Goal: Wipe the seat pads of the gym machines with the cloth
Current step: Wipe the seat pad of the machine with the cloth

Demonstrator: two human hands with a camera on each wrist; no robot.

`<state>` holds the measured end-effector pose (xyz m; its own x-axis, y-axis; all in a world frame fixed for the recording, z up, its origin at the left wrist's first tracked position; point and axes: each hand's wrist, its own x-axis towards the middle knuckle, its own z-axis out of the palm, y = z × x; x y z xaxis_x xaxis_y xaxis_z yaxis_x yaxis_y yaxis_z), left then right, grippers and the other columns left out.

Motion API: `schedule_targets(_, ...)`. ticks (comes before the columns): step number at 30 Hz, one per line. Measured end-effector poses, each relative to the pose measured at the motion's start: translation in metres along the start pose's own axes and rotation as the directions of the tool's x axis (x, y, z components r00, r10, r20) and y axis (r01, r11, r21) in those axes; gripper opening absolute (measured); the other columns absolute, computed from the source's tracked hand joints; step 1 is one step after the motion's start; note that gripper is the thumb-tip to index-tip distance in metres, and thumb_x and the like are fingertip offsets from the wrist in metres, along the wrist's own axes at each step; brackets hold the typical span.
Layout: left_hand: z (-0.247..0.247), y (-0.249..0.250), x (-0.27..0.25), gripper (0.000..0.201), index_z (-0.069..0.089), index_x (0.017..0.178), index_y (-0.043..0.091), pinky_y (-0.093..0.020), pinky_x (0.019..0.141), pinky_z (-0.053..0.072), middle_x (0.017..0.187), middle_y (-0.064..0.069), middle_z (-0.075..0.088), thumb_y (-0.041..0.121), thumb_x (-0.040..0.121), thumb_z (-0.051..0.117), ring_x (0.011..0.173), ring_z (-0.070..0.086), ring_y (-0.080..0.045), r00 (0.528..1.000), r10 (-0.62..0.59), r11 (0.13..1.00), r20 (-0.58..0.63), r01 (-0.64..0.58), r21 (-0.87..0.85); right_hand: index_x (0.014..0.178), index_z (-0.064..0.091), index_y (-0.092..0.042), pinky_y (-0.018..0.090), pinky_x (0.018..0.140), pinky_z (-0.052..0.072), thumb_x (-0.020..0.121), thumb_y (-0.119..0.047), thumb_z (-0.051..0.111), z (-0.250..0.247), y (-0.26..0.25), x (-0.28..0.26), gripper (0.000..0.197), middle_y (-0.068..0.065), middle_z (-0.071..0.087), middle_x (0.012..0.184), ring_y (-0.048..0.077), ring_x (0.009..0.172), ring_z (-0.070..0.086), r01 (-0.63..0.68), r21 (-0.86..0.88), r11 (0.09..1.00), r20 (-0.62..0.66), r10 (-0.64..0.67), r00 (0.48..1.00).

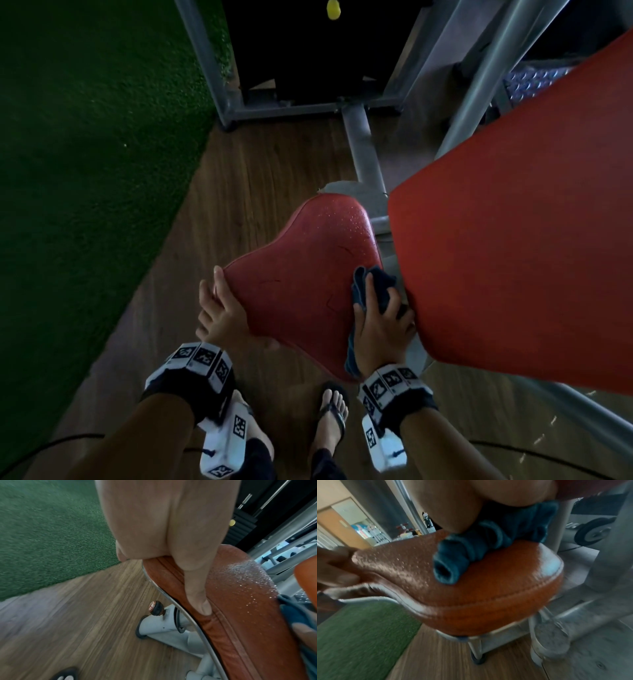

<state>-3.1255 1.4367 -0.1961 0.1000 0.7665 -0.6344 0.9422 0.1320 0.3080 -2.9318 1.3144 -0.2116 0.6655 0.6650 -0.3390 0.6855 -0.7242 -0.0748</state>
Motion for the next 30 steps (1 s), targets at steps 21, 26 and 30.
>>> schedule_targets(21, 0.013, -0.008, 0.002, 0.182, -0.033, 0.143, 0.039, -0.064, 0.103, 0.032, 0.158, -0.015, -0.008, 0.06, 0.01, 0.09, 0.136, 0.029, -0.047, 0.992, -0.025, 1.0, -0.121, 0.027, 0.013, 0.149, 0.007, -0.046, 0.043, 0.082, 0.052, 0.1, -0.023, 0.043, -0.031, -0.007, 0.053, 0.065, 0.012, 0.027, 0.138, 0.035, 0.113, 0.045, 0.215, -0.102, 0.971, 0.136, -0.201, 0.97)
schedule_targets(26, 0.009, -0.007, 0.006, 0.154, -0.026, 0.147, 0.028, -0.059, 0.111, 0.025, 0.155, -0.009, -0.016, 0.033, 0.051, 0.094, 0.142, 0.014, -0.043, 0.999, 0.006, 1.0, -0.047, -0.007, -0.025, 0.15, 0.006, -0.045, 0.042, 0.087, 0.05, 0.1, -0.026, 0.04, -0.032, 0.0, 0.044, 0.063, 0.016, 0.033, 0.133, 0.034, 0.108, 0.049, 0.268, -0.118, 0.956, 0.18, -0.245, 0.953)
schedule_targets(30, 0.01, -0.01, 0.003, 0.173, -0.029, 0.145, 0.034, -0.06, 0.107, 0.027, 0.157, -0.013, -0.015, 0.052, 0.027, 0.095, 0.14, 0.021, -0.044, 0.995, 0.006, 1.0, -0.101, -0.007, -0.009, 0.15, 0.005, -0.043, 0.04, 0.084, 0.049, 0.1, -0.028, 0.039, -0.035, 0.001, 0.039, 0.062, 0.014, 0.038, 0.126, 0.032, 0.103, 0.051, 0.297, -0.132, 0.946, 0.196, -0.269, 0.943)
